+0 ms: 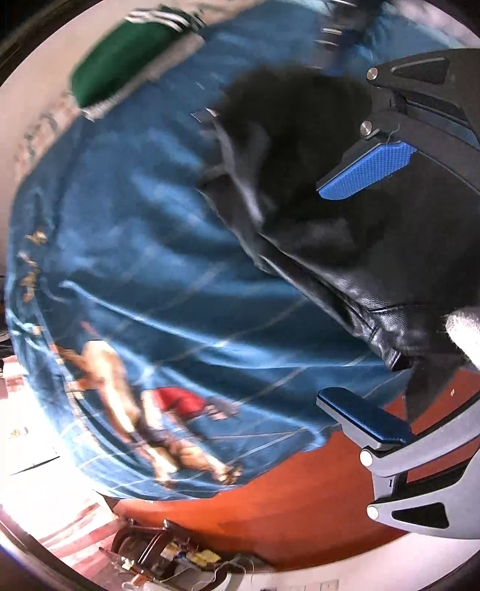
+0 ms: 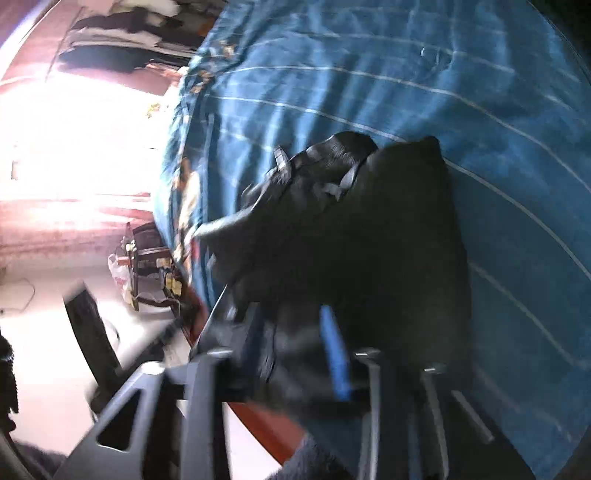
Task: Fold large clothes
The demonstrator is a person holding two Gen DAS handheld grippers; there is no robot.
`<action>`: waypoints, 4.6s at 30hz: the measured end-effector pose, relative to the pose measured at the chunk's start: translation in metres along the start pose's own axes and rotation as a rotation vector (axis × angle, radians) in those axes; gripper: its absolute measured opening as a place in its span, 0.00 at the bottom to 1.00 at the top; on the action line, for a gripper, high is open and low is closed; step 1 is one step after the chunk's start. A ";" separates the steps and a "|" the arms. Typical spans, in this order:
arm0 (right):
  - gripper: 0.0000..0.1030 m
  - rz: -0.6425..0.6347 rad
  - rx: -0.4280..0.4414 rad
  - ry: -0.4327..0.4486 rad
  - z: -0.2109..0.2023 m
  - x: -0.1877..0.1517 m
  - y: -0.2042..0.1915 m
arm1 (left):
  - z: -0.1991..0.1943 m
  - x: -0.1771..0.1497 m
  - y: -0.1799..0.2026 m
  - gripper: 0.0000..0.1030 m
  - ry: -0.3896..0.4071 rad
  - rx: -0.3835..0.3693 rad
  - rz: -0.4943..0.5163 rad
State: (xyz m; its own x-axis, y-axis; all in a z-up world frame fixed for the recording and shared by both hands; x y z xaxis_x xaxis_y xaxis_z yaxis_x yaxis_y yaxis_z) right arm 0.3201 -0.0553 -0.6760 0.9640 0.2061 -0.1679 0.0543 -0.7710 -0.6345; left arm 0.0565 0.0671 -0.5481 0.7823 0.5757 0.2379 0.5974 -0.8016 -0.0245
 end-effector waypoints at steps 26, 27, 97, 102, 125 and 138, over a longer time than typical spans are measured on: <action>0.83 -0.035 0.315 -0.241 0.061 0.030 0.091 | 0.044 -0.009 -0.009 1.00 -0.081 0.045 0.030; 0.74 -0.029 0.312 -0.209 0.054 0.028 0.091 | 0.043 -0.007 -0.009 1.00 -0.083 0.054 0.041; 0.78 0.423 0.245 0.115 -0.074 -0.050 0.231 | 0.011 0.015 0.026 1.00 -0.119 -0.233 -0.063; 0.83 0.402 0.435 0.078 -0.023 -0.045 0.228 | 0.048 0.002 0.029 0.96 -0.100 -0.334 -0.225; 0.46 0.419 0.538 0.180 -0.021 -0.037 0.183 | 0.035 0.038 0.038 0.31 0.039 -0.382 -0.183; 0.42 0.434 0.551 0.298 -0.113 -0.017 0.068 | -0.038 0.113 0.056 0.29 0.012 -0.531 -0.056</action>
State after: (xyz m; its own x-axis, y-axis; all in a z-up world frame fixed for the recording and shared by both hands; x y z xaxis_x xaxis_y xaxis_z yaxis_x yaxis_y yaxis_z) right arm 0.3367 -0.1790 -0.6310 0.9032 -0.2783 -0.3268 -0.4076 -0.3176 -0.8562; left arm 0.1720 0.0810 -0.4861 0.7480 0.6204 0.2358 0.4642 -0.7430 0.4821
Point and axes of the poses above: each gripper's, at about its wrist camera, not at the fingertips, and z roughly the way its jaws point, y to its right, x to its top, the point moved 4 cm from there along z, roughly the way its jaws point, and after that the axes turned 9 degrees about z, right-handed, at the moved point
